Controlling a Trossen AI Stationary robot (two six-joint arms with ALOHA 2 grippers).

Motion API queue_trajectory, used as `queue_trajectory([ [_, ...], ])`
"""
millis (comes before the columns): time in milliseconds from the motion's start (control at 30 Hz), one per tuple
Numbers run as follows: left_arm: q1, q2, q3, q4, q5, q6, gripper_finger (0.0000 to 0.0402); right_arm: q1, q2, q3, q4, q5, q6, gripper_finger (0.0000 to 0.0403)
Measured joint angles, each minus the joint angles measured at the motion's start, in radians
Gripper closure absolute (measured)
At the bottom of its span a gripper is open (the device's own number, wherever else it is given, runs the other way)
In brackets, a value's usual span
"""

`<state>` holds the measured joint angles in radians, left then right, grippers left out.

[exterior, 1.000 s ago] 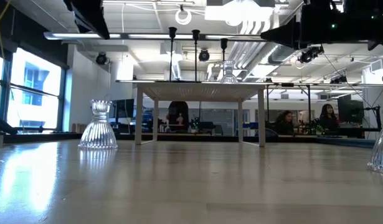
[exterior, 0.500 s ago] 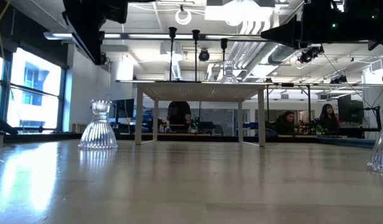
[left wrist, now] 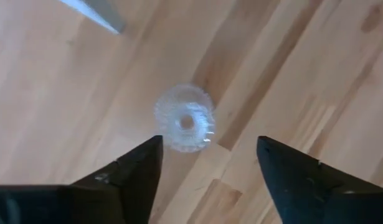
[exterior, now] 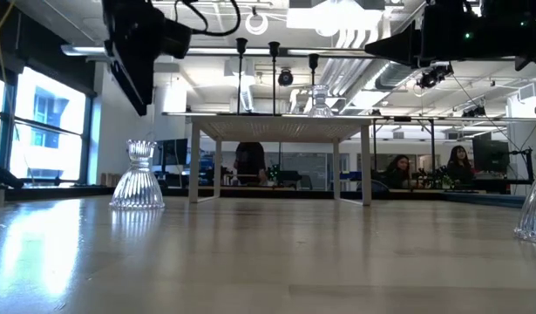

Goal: Pick & Place candle stick holders
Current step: Put the top transparent glass candle holder aligned with the black candle holder on the shelf

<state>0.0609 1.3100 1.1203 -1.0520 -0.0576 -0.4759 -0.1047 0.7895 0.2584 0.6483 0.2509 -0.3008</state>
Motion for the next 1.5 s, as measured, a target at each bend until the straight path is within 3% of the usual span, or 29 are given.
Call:
queue_trajectory([
  [200, 0.057, 0.038, -0.004, 0.005, 0.037, 0.123, 0.0107, 0.000, 0.000, 0.000, 0.000, -0.003, -0.009, 0.0401],
  [433, 0.057, 0.071, -0.002, 0.011, 0.040, 0.288, 0.0098, 0.000, 0.002, 0.000, -0.009, -0.017, -0.019, 0.0401],
  [1233, 0.057, 0.149, -0.003, 0.030, 0.045, 0.373, 0.0098, 0.000, 0.002, 0.000, -0.023, -0.019, -0.041, 0.0401],
  [1500, 0.057, 0.149, -0.082, 0.083, 0.044, 0.367, 0.0098, 0.000, 0.002, 0.000, -0.023, -0.019, -0.041, 0.0401],
])
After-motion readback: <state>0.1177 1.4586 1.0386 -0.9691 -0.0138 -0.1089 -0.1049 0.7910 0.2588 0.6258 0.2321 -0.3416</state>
